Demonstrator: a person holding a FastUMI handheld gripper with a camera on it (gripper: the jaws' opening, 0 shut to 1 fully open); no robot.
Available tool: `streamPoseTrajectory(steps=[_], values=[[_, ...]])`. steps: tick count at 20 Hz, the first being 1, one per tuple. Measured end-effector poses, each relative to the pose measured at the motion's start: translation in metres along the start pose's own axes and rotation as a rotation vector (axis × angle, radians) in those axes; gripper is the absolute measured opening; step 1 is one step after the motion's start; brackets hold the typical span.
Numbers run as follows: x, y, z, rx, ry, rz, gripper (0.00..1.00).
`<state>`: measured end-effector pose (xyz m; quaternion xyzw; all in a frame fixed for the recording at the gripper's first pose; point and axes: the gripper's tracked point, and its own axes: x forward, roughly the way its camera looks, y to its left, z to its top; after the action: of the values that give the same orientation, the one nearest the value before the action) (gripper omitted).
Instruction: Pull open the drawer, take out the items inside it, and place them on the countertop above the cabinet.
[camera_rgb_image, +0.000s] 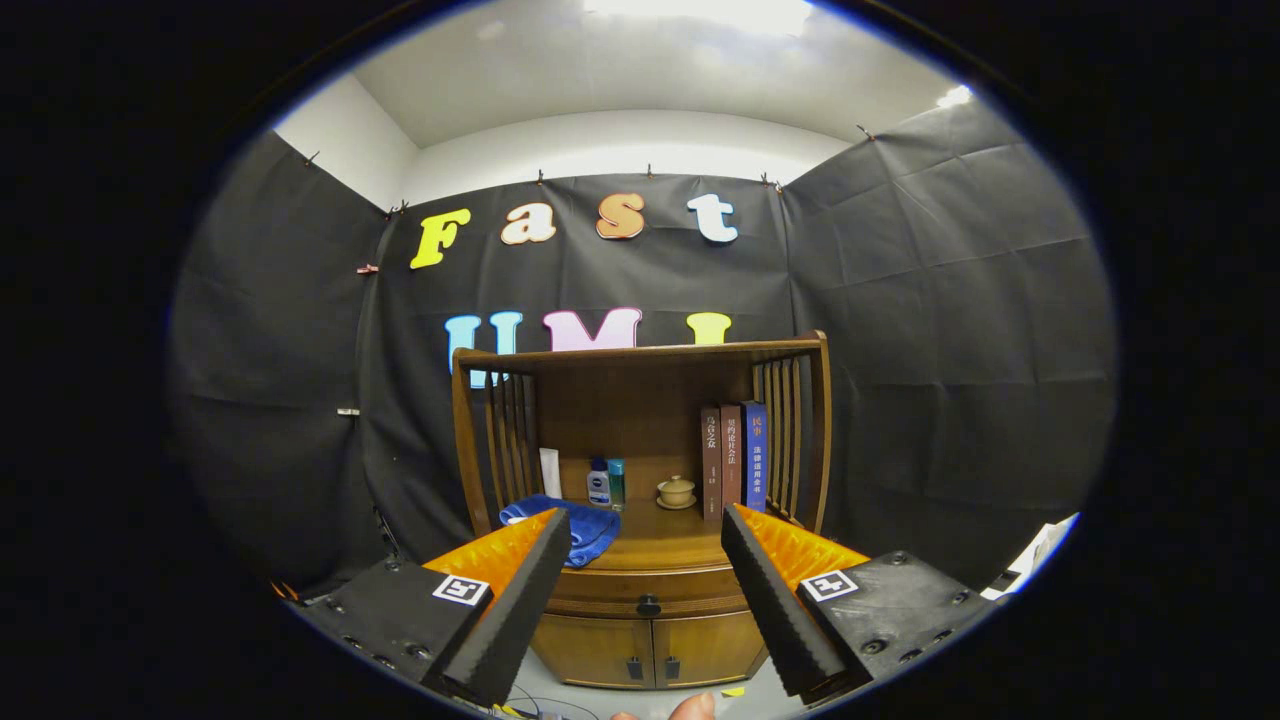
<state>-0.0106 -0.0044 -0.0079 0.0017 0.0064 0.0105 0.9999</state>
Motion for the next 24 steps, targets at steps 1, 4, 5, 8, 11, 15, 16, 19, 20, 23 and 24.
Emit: streamPoseTrajectory(steps=[1, 4, 5, 8, 11, 15, 16, 19, 20, 23, 24], values=[[0.001, -0.001, 0.001, 0.002, -0.002, -0.002, 0.97], [0.002, -0.005, -0.001, 0.013, -0.001, -0.004, 0.97], [0.003, -0.005, 0.000, 0.016, -0.006, -0.002, 0.97], [0.016, -0.006, 0.001, 0.015, -0.042, 0.001, 0.97], [0.040, -0.002, -0.007, 0.008, -0.074, 0.016, 0.97], [0.086, 0.000, -0.051, -0.018, -0.050, 0.027, 0.97], [0.096, 0.001, -0.065, -0.020, -0.043, 0.030, 0.97], [0.127, 0.005, -0.122, -0.034, 0.018, 0.040, 0.98], [0.135, 0.005, -0.143, -0.036, 0.044, 0.040, 0.98], [0.152, 0.008, -0.193, -0.007, 0.077, 0.049, 0.98], [0.157, 0.010, -0.210, -0.004, 0.081, 0.051, 0.98]])
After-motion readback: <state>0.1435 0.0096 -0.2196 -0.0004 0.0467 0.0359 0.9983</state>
